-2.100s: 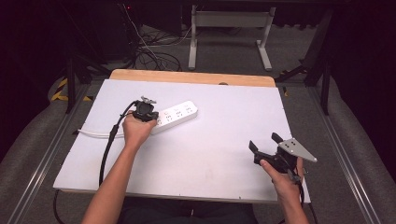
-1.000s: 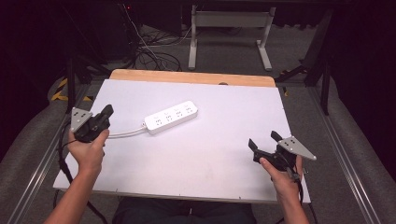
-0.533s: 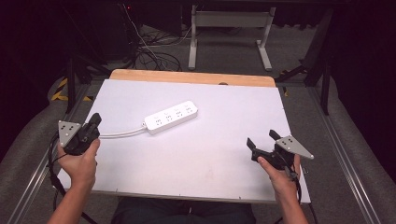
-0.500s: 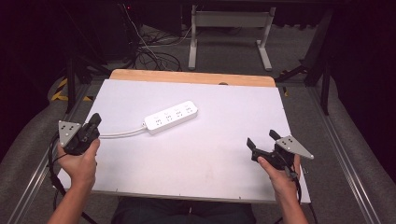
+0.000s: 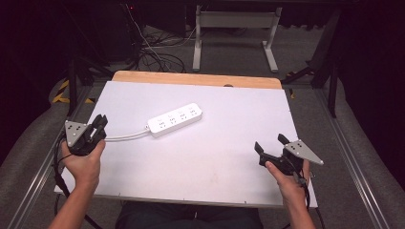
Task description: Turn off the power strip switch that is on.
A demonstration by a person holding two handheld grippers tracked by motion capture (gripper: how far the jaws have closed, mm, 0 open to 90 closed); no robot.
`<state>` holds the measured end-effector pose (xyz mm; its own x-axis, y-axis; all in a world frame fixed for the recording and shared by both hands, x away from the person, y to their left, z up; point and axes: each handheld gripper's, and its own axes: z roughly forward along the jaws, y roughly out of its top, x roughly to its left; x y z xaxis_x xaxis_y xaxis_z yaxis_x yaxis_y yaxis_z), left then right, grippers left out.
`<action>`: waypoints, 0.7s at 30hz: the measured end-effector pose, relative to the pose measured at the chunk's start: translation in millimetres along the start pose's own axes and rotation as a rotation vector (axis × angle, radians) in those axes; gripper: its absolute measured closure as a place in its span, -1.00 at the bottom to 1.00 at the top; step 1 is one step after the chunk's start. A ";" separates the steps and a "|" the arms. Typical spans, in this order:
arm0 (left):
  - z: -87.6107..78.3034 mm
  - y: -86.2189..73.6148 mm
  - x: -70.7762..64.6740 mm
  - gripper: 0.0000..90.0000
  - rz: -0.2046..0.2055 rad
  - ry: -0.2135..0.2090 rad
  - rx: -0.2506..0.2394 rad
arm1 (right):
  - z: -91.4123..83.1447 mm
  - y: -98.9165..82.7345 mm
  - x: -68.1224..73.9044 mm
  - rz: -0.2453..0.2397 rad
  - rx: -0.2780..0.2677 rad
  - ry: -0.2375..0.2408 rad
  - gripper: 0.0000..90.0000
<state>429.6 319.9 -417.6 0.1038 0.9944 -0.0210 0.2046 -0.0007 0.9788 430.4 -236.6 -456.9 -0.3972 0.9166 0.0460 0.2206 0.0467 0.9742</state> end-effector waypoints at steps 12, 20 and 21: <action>7.3 -1.7 -3.8 -0.89 0.021 -0.053 0.063 | 2.6 0.8 1.0 -0.005 -0.003 0.002 -0.83; 7.9 -3.3 -2.2 -0.94 0.021 -0.046 0.070 | 2.5 0.9 0.7 -0.005 -0.003 0.002 -0.83; 8.2 -3.4 -1.7 -0.94 0.025 -0.049 0.074 | 2.5 0.9 0.8 -0.006 -0.003 0.001 -0.83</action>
<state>436.7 317.4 -422.6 0.1570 0.9876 -0.0081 0.2721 -0.0353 0.9616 432.5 -234.9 -456.5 -0.3991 0.9160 0.0404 0.2155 0.0509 0.9752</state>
